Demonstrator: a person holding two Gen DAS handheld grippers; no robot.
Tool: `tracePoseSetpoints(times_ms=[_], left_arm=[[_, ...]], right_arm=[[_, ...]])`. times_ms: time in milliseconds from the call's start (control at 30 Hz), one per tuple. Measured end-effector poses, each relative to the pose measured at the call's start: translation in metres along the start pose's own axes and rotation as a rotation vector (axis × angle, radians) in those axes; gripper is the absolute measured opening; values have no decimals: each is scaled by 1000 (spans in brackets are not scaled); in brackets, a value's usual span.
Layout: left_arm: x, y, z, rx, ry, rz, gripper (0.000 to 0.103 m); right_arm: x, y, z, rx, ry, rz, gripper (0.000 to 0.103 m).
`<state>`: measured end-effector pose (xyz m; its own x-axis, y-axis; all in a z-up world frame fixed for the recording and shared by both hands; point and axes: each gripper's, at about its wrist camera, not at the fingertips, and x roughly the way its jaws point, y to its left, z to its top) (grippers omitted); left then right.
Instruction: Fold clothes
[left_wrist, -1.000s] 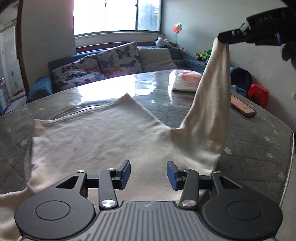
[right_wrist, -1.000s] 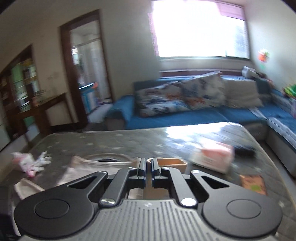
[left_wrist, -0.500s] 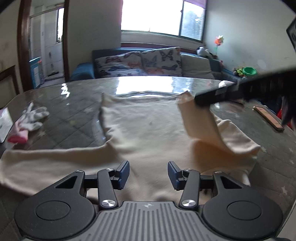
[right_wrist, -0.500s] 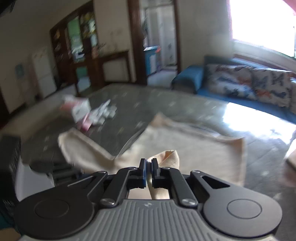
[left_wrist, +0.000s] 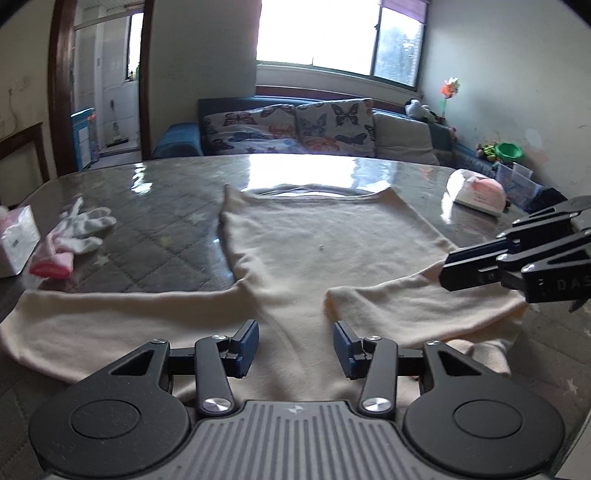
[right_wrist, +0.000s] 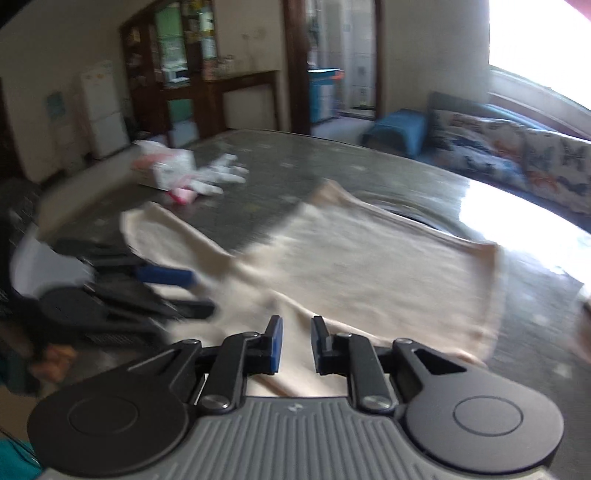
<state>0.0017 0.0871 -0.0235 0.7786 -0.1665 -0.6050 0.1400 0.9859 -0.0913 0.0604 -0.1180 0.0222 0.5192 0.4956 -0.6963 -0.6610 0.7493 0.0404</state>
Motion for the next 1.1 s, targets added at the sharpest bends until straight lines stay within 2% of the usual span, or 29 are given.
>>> tracePoseSetpoints(times_ms=[67,167,333,500,600,667,733,867,1000,1100], left_arm=[[4,-11,4,21,-2,-31,46],[13,-27,10,59,-2,-72,45],[33,-45,14,108,31,-95,45],[46,-42,12,109,70,-79,45],[46,-42,11,114,76,-70,45],[45,-42,11,118,81,-64,45],[46,-41,12,122,82,-62,45],[45,-38,12,117,83,-51,45],[42,-38,16,104,73,-50,45],[45,-38,15,105,74,-39,44]], right_arm=[[-7,-22,-14,33,18,-60,16],[-11,-49,-30,101,34,-105,16],[-7,-72,-50,165,68,-132,16],[-15,-80,-39,171,3,-113,16],[-5,-80,-23,160,-43,-89,16],[4,-82,-21,162,-39,-86,16],[12,-86,-23,164,-21,-119,15],[13,-108,-40,239,15,-137,17],[3,-98,-37,179,-21,-169,17],[3,-87,-30,143,-52,-137,17]])
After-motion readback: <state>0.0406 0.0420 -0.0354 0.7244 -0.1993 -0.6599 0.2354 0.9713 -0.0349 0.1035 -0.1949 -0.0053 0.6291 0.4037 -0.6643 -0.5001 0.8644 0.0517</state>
